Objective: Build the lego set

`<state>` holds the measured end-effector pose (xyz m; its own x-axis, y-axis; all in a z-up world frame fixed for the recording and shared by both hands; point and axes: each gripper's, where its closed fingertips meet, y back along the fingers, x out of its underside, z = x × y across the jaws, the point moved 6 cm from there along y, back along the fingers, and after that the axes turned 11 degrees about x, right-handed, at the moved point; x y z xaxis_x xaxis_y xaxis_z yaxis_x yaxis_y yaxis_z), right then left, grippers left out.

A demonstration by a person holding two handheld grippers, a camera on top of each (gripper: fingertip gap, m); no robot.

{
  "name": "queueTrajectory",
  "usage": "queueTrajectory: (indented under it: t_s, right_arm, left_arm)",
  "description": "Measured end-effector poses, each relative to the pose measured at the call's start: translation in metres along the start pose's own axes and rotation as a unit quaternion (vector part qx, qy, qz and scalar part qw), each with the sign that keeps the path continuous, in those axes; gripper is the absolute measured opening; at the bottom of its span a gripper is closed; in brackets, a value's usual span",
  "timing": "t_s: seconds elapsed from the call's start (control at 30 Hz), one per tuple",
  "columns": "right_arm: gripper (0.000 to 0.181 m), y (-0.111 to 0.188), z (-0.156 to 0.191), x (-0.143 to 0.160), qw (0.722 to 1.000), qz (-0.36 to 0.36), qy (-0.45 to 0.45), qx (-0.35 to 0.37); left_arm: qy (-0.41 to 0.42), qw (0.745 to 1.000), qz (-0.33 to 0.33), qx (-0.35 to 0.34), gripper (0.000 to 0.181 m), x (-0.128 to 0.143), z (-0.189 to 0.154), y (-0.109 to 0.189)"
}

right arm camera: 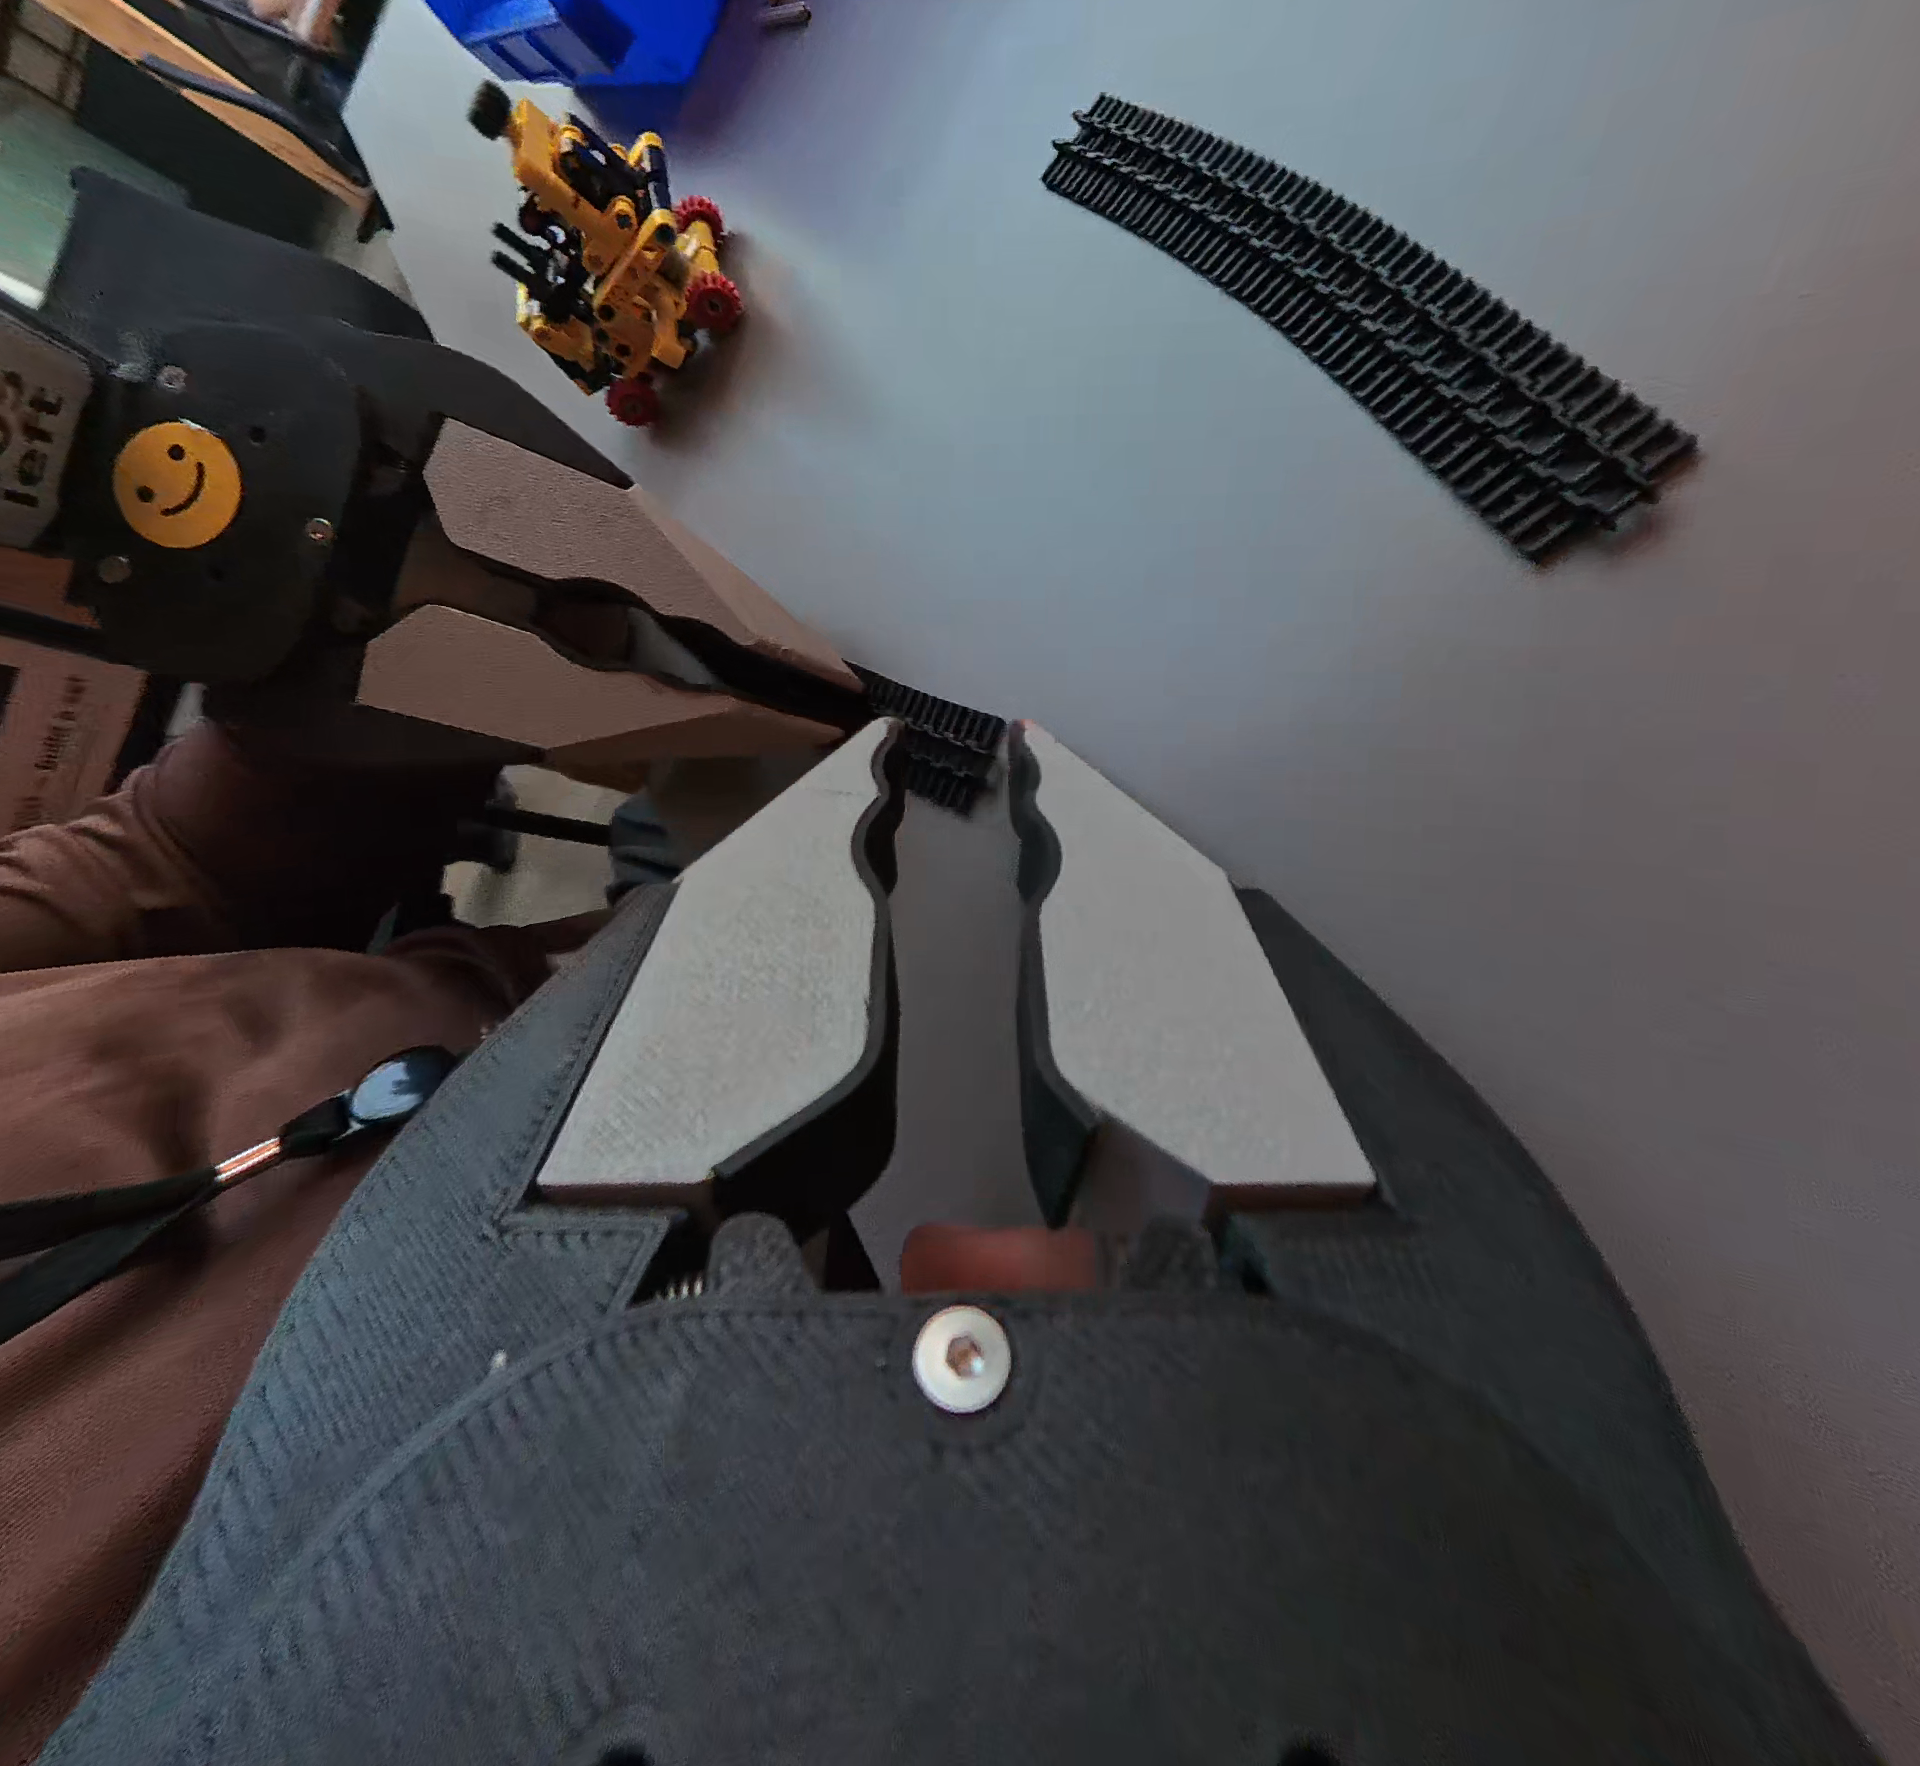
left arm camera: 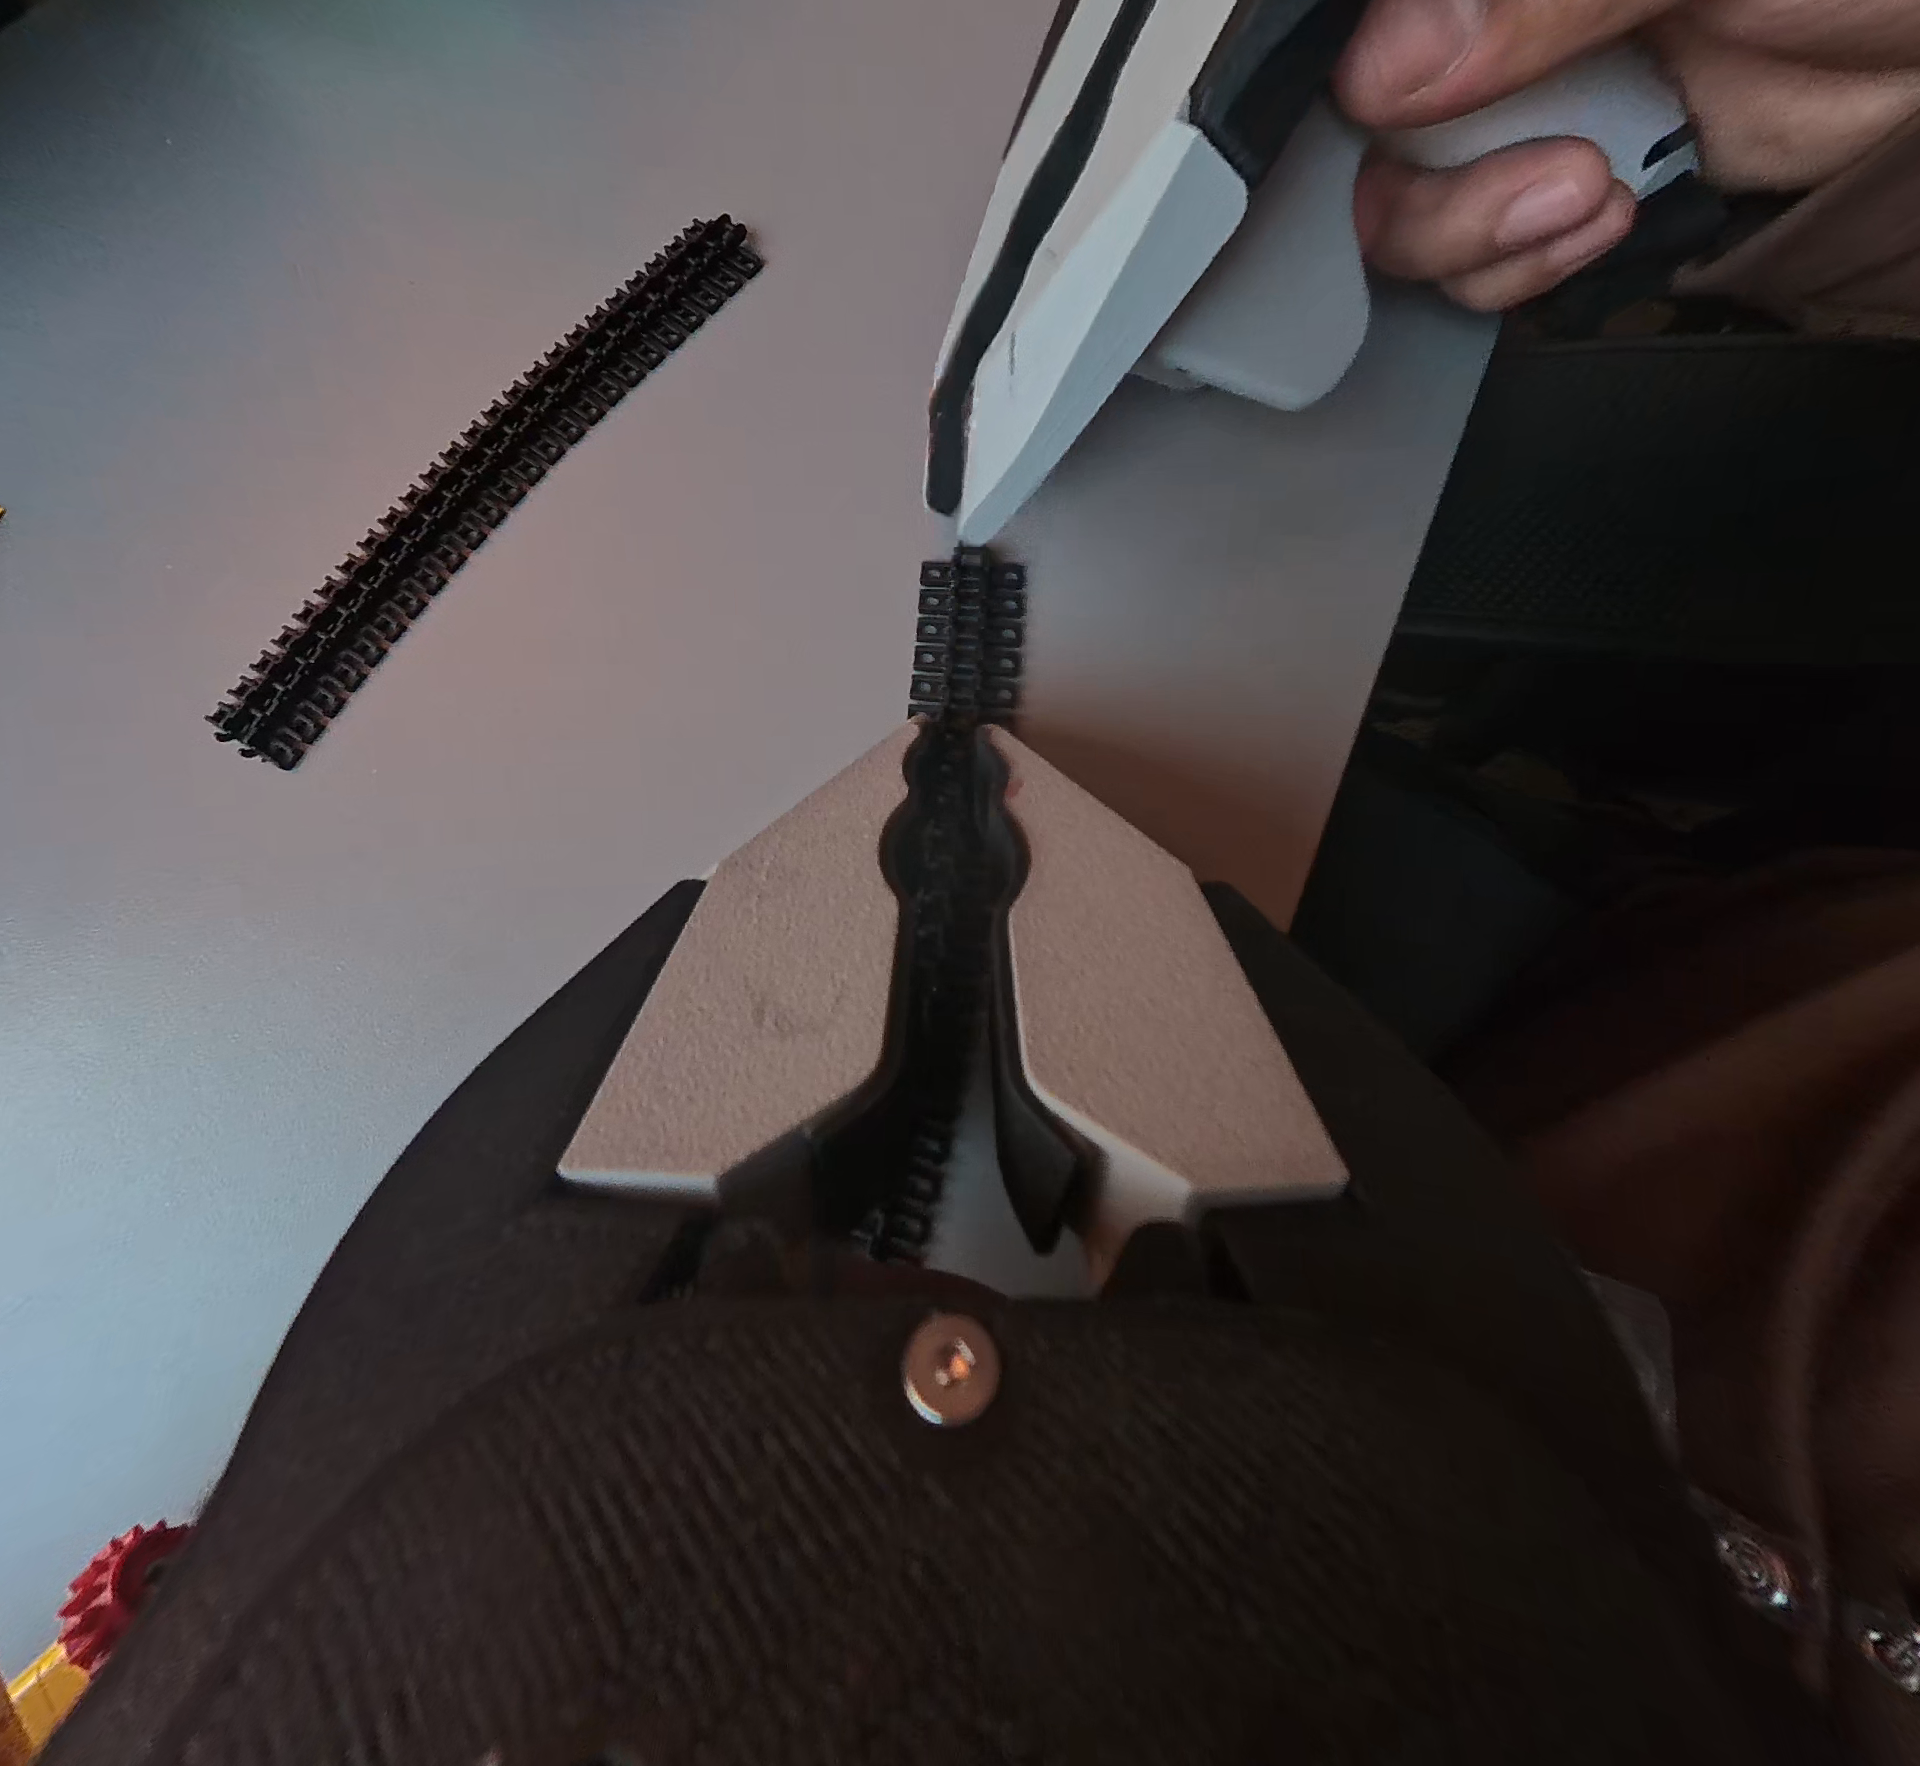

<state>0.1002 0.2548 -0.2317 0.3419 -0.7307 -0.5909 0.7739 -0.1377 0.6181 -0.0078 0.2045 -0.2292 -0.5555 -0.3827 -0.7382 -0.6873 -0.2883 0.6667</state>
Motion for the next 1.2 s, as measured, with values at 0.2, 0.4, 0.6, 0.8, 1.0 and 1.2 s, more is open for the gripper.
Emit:
queueTrajectory:
  t_s: [0.2, 0.4, 0.6, 0.8, 1.0, 1.2]
  right_arm:
    - [0.017, 0.006, 0.0, 0.006, 0.994, 0.002, 0.056, 0.091]
    - [0.022, 0.004, 0.011, 0.008, 0.969, 0.005, 0.132, 0.209]
    - [0.027, -0.001, 0.015, 0.007, 0.967, 0.004, 0.139, 0.214]
    - [0.013, -0.004, 0.02, 0.009, 0.981, 0.02, 0.113, 0.155]
    - [0.012, -0.003, 0.008, 0.007, 0.999, 0.012, 0.011, 0.049]
    - [0.015, -0.003, 0.005, 0.006, 1.0, 0.01, -0.022, 0.009]
  left_arm:
    - [-0.002, 1.0, 0.0, -0.002, 0.003, 0.0, 0.0, 0.0]
    - [-0.008, 1.0, 0.002, -0.007, 0.003, 0.0, -0.001, 0.0]
    - [-0.016, 1.0, 0.003, -0.009, 0.003, 0.0, -0.002, -0.001]
    - [-0.014, 1.0, 0.003, -0.007, 0.003, 0.0, -0.002, -0.001]
    - [-0.015, 1.0, 0.003, -0.007, 0.003, 0.0, -0.002, -0.001]
    - [-0.008, 1.0, 0.001, -0.001, 0.003, 0.0, -0.002, 0.0]
